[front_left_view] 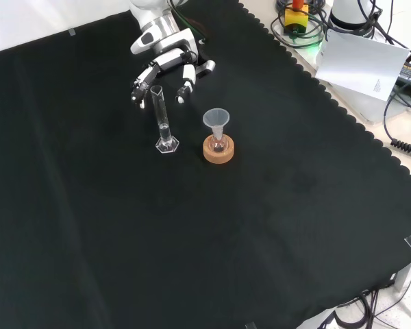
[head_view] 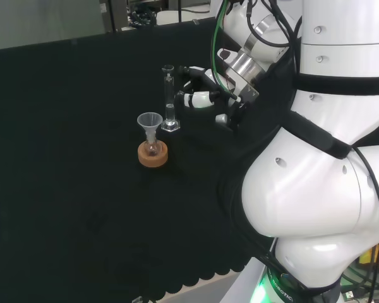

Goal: Pick up the graduated cylinder.

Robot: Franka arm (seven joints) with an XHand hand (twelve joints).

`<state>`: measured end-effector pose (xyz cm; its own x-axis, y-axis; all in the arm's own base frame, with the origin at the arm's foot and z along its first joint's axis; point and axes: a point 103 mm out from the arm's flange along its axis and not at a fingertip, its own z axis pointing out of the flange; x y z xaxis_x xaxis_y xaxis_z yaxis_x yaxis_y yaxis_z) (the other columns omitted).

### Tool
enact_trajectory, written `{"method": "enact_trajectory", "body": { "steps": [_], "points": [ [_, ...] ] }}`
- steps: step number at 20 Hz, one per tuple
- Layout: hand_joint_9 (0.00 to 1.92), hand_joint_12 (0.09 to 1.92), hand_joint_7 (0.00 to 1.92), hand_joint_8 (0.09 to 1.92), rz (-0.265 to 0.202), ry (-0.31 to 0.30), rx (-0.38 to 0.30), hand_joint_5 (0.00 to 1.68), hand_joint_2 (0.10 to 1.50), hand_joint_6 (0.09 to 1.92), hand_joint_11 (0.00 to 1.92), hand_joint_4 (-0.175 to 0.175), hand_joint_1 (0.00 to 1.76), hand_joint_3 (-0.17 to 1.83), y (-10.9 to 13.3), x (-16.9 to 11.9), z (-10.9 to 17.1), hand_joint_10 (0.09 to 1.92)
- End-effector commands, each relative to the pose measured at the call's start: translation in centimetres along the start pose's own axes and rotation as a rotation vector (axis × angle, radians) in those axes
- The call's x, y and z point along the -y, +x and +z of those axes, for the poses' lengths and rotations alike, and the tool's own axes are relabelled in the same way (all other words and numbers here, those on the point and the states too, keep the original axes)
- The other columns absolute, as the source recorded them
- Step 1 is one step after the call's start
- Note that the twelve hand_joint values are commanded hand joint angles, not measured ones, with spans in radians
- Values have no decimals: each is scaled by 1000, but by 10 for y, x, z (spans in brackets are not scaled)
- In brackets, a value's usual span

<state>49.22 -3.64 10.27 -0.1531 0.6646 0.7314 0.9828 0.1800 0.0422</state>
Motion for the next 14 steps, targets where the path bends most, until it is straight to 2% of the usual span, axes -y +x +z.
{"method": "enact_trajectory", "body": {
  "steps": [1,11,14],
  "points": [
    [607,1343,322,642,-23,-11,-24,451,684,87,297,-28,882,521,1,-3,6,569],
    [656,1328,361,635,-59,8,-107,494,666,87,350,-28,950,566,3,-15,19,555],
    [671,1326,370,634,-68,-10,-148,494,662,87,368,-29,966,572,1,-19,20,553]
  ]
}}
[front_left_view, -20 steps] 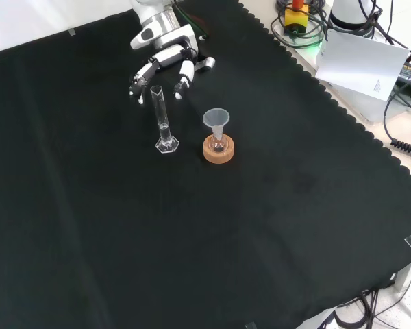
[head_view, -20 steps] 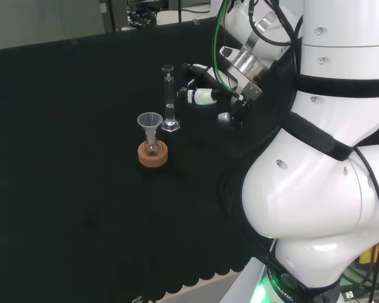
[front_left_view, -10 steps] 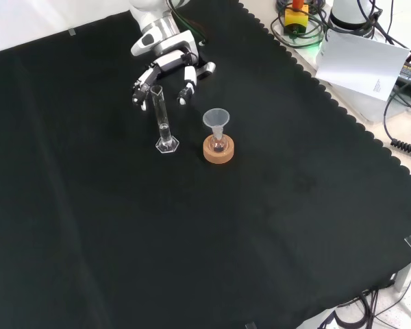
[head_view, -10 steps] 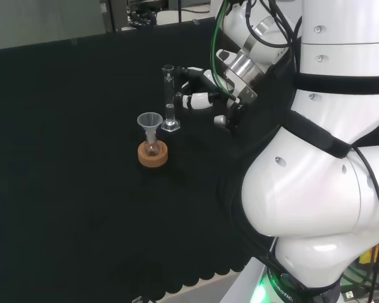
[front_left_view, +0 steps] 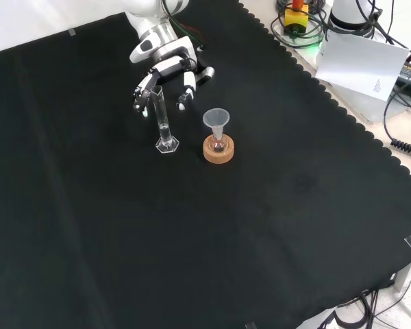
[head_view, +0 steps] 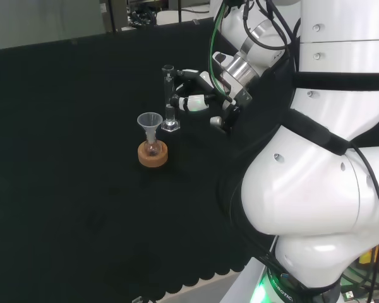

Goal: Pick up the graduated cylinder.

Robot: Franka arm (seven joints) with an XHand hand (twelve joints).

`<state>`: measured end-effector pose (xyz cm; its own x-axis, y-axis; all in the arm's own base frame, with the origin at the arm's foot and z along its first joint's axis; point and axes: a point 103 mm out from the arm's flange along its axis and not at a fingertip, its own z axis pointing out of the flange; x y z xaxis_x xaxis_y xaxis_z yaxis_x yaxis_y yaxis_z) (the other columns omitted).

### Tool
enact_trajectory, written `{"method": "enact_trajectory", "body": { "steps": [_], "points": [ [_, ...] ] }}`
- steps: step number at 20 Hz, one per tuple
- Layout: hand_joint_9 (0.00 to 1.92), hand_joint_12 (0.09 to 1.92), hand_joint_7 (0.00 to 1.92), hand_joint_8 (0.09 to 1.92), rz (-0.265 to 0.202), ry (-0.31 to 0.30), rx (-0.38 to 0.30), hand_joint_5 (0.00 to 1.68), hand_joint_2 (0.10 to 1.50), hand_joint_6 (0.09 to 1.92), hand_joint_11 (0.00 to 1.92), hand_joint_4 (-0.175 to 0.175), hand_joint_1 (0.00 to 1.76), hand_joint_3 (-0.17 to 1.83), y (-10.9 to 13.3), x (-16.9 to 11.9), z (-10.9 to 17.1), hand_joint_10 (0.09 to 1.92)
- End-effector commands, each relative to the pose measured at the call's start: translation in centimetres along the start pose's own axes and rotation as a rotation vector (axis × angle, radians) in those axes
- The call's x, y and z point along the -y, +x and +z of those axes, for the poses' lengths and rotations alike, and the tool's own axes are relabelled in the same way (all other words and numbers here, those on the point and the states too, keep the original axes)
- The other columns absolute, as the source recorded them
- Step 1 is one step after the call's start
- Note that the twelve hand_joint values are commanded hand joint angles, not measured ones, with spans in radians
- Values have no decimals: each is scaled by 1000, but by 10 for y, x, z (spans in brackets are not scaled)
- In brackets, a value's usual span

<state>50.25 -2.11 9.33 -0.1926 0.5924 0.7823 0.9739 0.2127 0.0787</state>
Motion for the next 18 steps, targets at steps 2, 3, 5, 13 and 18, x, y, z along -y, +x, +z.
{"method": "enact_trajectory", "body": {
  "steps": [2,3,5,13,18],
  "points": [
    [691,1313,392,632,-31,-22,-92,498,655,87,387,-30,978,583,-2,-9,3,545],
    [700,1311,404,633,-39,-21,-94,502,653,87,395,-30,983,587,-2,-10,4,543],
    [727,1301,431,627,-55,-21,-113,510,647,87,420,-31,993,599,-1,-12,6,530],
    [786,1269,490,614,-114,-10,-168,519,635,87,511,-29,1029,621,4,-21,12,500],
    [824,1231,524,603,-122,-2,-174,571,632,87,561,-27,1047,629,2,-21,13,475]
  ]
}}
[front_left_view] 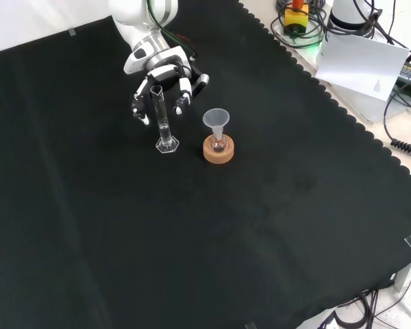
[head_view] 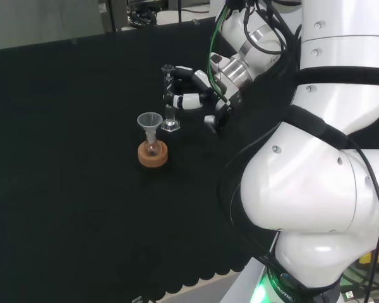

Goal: Pick up the graduated cylinder.

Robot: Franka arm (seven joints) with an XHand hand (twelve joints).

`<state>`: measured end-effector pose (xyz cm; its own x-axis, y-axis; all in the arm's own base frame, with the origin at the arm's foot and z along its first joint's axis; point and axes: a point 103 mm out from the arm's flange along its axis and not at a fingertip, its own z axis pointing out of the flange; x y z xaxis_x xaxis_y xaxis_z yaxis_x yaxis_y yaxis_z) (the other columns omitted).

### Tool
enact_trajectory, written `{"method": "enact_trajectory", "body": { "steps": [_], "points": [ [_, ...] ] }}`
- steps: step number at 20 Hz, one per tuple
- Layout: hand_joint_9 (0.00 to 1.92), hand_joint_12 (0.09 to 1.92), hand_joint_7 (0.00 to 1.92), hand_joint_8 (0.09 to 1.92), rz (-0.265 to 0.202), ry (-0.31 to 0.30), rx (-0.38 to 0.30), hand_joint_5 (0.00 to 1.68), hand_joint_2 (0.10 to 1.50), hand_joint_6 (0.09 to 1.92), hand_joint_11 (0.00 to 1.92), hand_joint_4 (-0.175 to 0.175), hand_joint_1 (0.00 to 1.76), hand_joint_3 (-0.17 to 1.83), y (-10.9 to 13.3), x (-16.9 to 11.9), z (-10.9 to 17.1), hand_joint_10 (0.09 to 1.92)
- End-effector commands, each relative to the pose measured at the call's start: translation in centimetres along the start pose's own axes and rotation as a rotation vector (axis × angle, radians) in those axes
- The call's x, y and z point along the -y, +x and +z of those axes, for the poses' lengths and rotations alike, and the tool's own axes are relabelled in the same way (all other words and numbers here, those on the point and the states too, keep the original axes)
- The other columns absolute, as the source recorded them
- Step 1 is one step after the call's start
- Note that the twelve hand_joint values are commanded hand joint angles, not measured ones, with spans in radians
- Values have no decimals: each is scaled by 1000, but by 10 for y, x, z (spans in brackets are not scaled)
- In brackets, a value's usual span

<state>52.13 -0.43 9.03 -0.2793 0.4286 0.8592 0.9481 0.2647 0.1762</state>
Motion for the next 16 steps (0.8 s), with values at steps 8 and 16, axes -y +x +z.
{"method": "enact_trajectory", "body": {
  "steps": [8,16],
  "points": [
    [912,1163,583,588,-9,-6,-48,667,642,136,665,-25,1076,628,-4,2,-3,417],
    [973,1108,597,585,-18,-6,-57,662,651,199,746,-23,1097,624,-4,-1,2,359]
  ]
}}
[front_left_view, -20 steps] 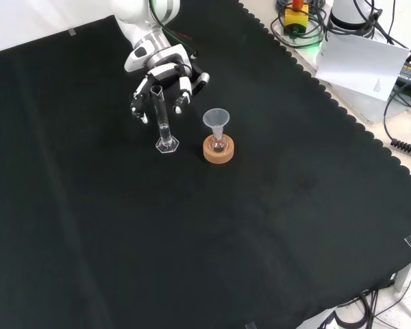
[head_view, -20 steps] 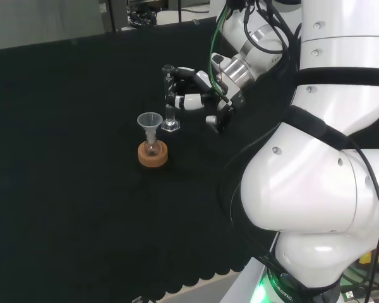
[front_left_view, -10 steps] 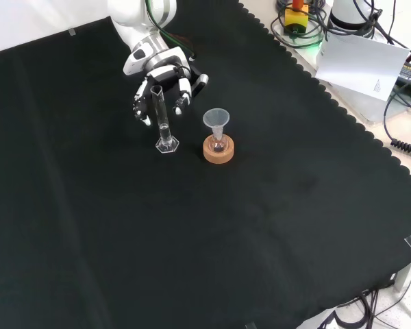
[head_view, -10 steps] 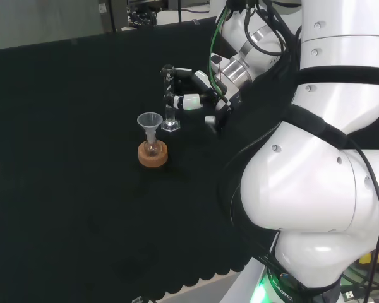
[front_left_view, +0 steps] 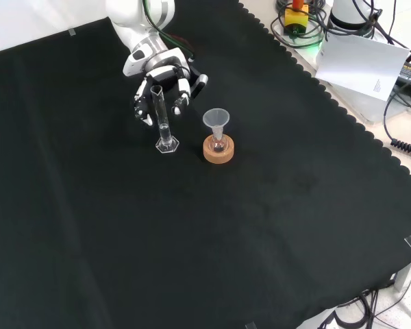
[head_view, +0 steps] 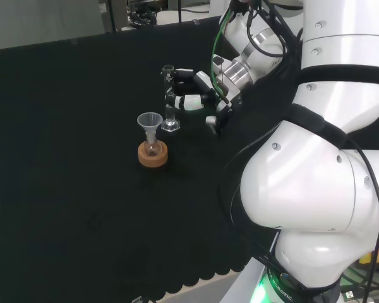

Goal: Pick up the graduated cylinder.

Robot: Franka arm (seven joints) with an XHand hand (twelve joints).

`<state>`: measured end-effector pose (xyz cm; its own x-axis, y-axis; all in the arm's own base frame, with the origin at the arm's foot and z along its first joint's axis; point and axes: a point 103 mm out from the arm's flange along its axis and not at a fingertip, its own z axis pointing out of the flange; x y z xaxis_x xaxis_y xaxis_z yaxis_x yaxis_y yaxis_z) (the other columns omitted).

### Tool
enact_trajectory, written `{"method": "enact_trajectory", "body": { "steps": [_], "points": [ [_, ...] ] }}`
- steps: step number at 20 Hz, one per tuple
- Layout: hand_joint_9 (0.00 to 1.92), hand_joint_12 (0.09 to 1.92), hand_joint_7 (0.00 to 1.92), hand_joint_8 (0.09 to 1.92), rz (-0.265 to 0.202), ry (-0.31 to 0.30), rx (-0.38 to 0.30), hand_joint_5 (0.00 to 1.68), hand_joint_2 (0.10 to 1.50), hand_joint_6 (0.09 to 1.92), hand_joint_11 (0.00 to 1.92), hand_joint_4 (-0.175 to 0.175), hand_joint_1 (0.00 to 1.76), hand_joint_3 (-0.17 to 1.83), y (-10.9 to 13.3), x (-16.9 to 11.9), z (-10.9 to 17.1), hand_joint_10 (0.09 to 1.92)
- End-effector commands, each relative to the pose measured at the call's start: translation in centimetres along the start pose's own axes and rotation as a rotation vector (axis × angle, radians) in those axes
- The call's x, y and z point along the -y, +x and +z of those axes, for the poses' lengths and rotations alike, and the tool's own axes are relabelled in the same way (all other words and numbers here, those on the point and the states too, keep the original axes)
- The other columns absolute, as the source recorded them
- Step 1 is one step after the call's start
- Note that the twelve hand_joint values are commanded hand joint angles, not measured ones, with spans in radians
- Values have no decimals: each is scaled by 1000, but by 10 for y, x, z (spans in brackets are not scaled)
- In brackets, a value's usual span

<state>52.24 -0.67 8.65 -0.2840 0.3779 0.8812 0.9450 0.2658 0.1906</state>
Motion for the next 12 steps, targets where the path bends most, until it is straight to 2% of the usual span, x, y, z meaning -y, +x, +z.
{"method": "enact_trajectory", "body": {
  "steps": [1,5,12],
  "points": [
    [976,1105,598,585,-5,1,-5,661,651,206,750,-23,1097,624,1,-2,3,354],
    [986,1101,604,586,-3,3,-12,667,654,224,760,-22,1100,625,-1,-1,2,345],
    [1041,1066,638,575,7,-17,0,680,693,399,808,-21,1118,629,-2,-2,3,282]
  ]
}}
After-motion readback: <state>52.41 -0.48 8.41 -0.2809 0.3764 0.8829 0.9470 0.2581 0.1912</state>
